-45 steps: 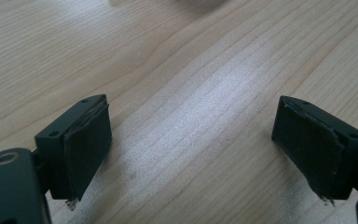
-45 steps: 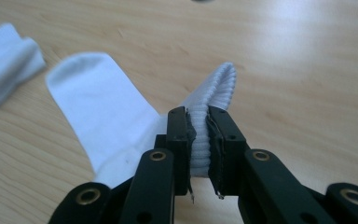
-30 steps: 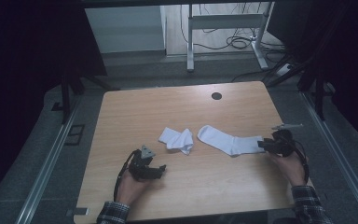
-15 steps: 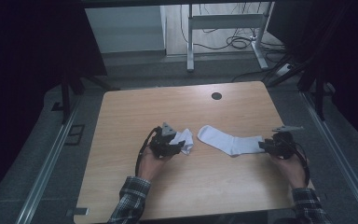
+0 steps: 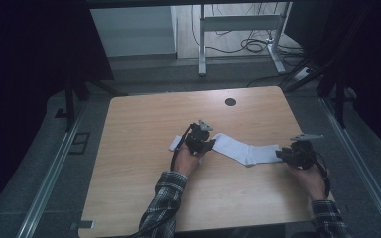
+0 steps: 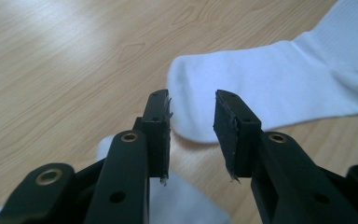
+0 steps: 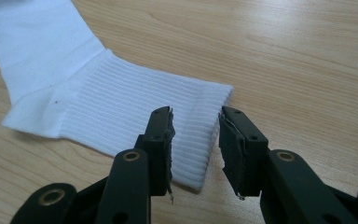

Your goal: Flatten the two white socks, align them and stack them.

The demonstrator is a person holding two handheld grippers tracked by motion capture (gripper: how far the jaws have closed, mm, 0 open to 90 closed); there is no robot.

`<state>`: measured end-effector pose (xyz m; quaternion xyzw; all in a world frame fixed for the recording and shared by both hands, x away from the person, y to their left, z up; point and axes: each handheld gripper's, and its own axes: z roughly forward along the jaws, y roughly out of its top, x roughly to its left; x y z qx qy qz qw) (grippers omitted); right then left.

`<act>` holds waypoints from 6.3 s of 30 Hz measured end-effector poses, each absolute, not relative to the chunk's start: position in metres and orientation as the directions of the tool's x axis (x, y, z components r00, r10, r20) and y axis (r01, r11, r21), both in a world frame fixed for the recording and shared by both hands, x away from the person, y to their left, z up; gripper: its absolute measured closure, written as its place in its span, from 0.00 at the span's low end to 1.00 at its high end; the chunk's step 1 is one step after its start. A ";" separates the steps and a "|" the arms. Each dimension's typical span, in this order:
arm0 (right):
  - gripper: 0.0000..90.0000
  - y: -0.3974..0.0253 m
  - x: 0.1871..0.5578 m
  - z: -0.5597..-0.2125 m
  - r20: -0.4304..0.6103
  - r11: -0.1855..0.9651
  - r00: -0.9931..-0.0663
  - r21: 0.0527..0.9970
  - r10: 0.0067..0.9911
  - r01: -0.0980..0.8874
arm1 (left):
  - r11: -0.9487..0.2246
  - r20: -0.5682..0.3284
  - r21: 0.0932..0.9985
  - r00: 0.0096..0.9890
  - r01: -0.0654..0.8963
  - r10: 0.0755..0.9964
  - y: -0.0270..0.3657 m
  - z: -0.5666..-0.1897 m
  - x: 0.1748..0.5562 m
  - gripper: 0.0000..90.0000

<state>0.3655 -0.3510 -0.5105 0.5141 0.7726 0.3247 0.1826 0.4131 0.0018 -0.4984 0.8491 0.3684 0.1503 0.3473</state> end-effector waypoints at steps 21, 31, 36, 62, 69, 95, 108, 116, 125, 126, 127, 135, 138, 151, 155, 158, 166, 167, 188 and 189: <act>0.89 -0.346 0.367 -0.522 0.055 0.286 -0.413 0.640 0.909 0.714 | -0.535 0.026 0.625 0.670 0.568 0.742 -0.015 -0.527 0.431 0.90; 0.90 -0.344 0.364 -0.513 0.055 0.280 -0.420 0.666 0.906 0.691 | -0.536 0.039 0.657 0.686 0.530 0.727 -0.009 -0.509 0.422 0.95; 0.90 -0.338 0.359 -0.501 0.047 0.288 -0.441 0.695 0.896 0.659 | -0.523 0.042 0.692 0.694 0.498 0.718 0.001 -0.488 0.409 0.95; 0.90 -0.268 0.332 -0.470 0.077 0.367 -0.632 0.757 0.771 0.540 | -0.440 0.025 0.755 0.650 0.486 0.760 0.102 -0.459 0.320 0.95; 0.90 -0.238 0.323 -0.472 0.064 0.427 -0.694 0.748 0.717 0.509 | -0.420 0.028 0.752 0.612 0.508 0.791 0.134 -0.468 0.285 0.95; 0.79 -0.212 0.325 -0.511 0.038 0.532 -0.726 0.655 0.687 0.537 | -0.374 -0.048 0.681 0.549 0.629 0.834 0.157 -0.506 0.269 0.77; 0.69 -0.249 0.335 -0.508 0.022 0.477 -0.662 0.675 0.749 0.562 | -0.351 -0.059 0.720 0.557 0.599 0.828 0.138 -0.480 0.324 0.73; 0.62 -0.266 0.340 -0.517 0.015 0.465 -0.637 0.671 0.770 0.578 | -0.369 -0.045 0.702 0.556 0.609 0.830 0.113 -0.488 0.356 0.71; 0.57 -0.271 0.343 -0.525 -0.001 0.483 -0.636 0.651 0.772 0.585 | -0.393 -0.031 0.642 0.534 0.658 0.845 0.098 -0.517 0.381 0.68; 0.56 -0.271 0.343 -0.526 -0.001 0.487 -0.638 0.646 0.770 0.587 | -0.397 -0.029 0.635 0.534 0.662 0.845 0.098 -0.519 0.381 0.69; 0.56 -0.271 0.344 -0.527 -0.003 0.490 -0.639 0.645 0.769 0.587 | -0.397 -0.035 0.632 0.537 0.665 0.843 0.097 -0.521 0.382 0.70; 0.55 -0.271 0.344 -0.527 0.001 0.488 -0.641 0.648 0.767 0.585 | -0.410 -0.064 0.634 0.573 0.655 0.817 0.089 -0.519 0.382 0.94; 0.55 -0.271 0.344 -0.527 0.001 0.488 -0.642 0.649 0.766 0.584 | -0.378 -0.096 0.672 0.581 0.637 0.809 0.084 -0.507 0.383 0.94; 0.54 -0.271 0.343 -0.528 0.008 0.484 -0.643 0.651 0.766 0.585 | -0.389 -0.073 0.744 0.645 0.543 0.761 0.043 -0.460 0.388 0.94; 0.54 -0.271 0.343 -0.528 0.008 0.485 -0.645 0.652 0.764 0.583 | -0.399 -0.045 0.775 0.673 0.490 0.739 0.027 -0.431 0.388 0.94; 0.54 -0.271 0.343 -0.528 0.006 0.487 -0.647 0.654 0.762 0.579 | -0.406 -0.011 0.799 0.686 0.443 0.727 0.019 -0.404 0.384 0.94; 0.54 -0.271 0.343 -0.528 0.007 0.485 -0.647 0.655 0.763 0.579 | -0.355 0.052 0.880 0.678 0.316 0.733 0.040 -0.328 0.366 0.94; 0.54 -0.271 0.343 -0.528 0.006 0.486 -0.648 0.655 0.762 0.578 | -0.354 0.050 0.878 0.673 0.322 0.738 0.045 -0.326 0.364 0.94; 0.54 -0.270 0.343 -0.528 0.006 0.486 -0.649 0.658 0.761 0.576 | -0.366 0.005 0.726 0.527 0.582 0.850 0.119 -0.456 0.377 0.94; 0.54 -0.270 0.342 -0.528 0.007 0.485 -0.648 0.657 0.762 0.577 | -0.366 0.006 0.723 0.525 0.586 0.851 0.122 -0.458 0.377 0.94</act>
